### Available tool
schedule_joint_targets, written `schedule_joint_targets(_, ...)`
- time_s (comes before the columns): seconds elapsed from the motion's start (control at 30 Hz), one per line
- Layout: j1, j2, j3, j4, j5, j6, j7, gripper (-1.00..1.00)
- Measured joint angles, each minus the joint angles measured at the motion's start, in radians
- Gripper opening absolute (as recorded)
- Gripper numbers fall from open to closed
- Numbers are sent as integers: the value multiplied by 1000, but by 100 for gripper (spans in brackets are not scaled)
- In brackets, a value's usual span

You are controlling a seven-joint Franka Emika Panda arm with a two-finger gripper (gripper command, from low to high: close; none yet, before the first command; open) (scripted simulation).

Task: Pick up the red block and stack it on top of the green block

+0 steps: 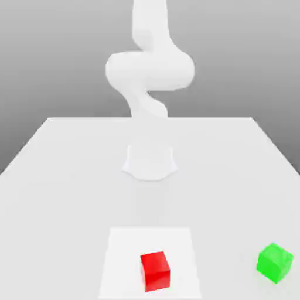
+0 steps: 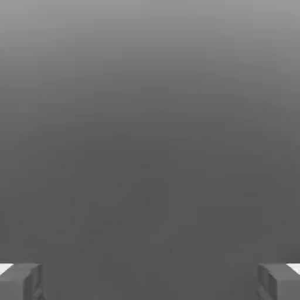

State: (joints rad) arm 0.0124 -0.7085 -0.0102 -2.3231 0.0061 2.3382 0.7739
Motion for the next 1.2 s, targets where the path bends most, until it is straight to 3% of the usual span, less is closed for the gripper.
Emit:
schedule_joint_targets(0.77,61,839,-39,-214,18,357,-216,0)
schedule_joint_targets(0.93,52,1020,-27,-200,31,497,-233,0)
schedule_joint_targets(0.97,50,1050,-24,-195,35,522,-236,-100)
schedule_joint_targets(1.2,49,1054,-23,-195,33,525,-235,-100)
